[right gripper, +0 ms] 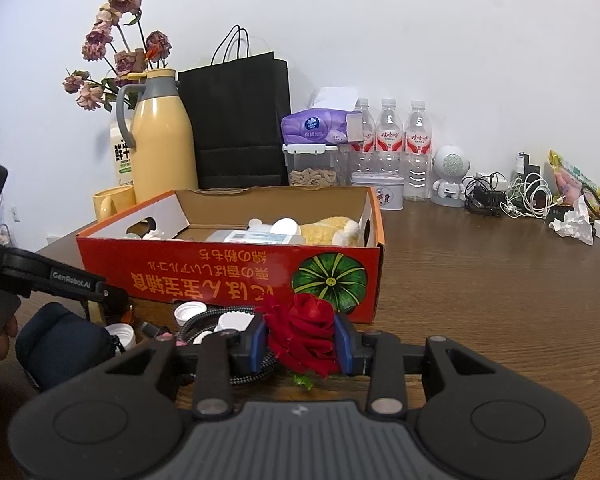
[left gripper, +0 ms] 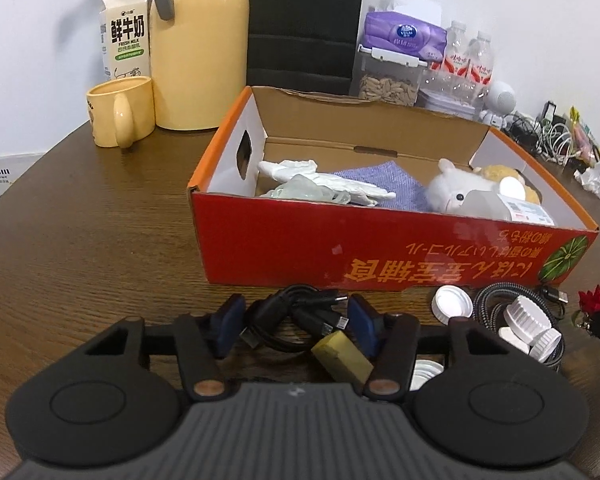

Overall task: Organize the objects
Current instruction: 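Grasp the black cable with left tool while right tool lifts the red rose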

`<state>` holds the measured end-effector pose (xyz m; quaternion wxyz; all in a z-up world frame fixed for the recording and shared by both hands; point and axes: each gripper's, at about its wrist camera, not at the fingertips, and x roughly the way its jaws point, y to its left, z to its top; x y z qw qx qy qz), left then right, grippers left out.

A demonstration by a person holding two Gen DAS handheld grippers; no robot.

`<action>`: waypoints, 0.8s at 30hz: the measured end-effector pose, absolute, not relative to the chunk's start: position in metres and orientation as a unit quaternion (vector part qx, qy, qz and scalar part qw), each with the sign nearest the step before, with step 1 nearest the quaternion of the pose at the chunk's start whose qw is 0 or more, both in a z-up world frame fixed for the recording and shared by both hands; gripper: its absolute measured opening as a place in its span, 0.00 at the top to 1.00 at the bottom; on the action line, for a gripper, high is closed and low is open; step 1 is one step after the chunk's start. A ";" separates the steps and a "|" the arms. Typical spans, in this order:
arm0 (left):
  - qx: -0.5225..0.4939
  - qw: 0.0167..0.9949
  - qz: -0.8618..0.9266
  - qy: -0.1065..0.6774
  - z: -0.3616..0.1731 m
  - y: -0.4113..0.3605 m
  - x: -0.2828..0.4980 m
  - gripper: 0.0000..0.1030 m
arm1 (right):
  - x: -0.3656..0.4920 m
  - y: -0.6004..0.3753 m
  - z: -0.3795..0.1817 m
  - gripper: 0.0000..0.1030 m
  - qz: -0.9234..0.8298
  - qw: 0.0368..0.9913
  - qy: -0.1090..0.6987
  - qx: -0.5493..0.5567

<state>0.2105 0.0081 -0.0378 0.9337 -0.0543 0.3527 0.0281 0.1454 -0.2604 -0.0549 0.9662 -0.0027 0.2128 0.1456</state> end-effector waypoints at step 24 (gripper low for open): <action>-0.074 0.975 -0.009 0.207 0.018 0.005 0.150 0.45 | 0.141 -0.247 -0.038 0.67 0.163 0.970 0.177 -0.020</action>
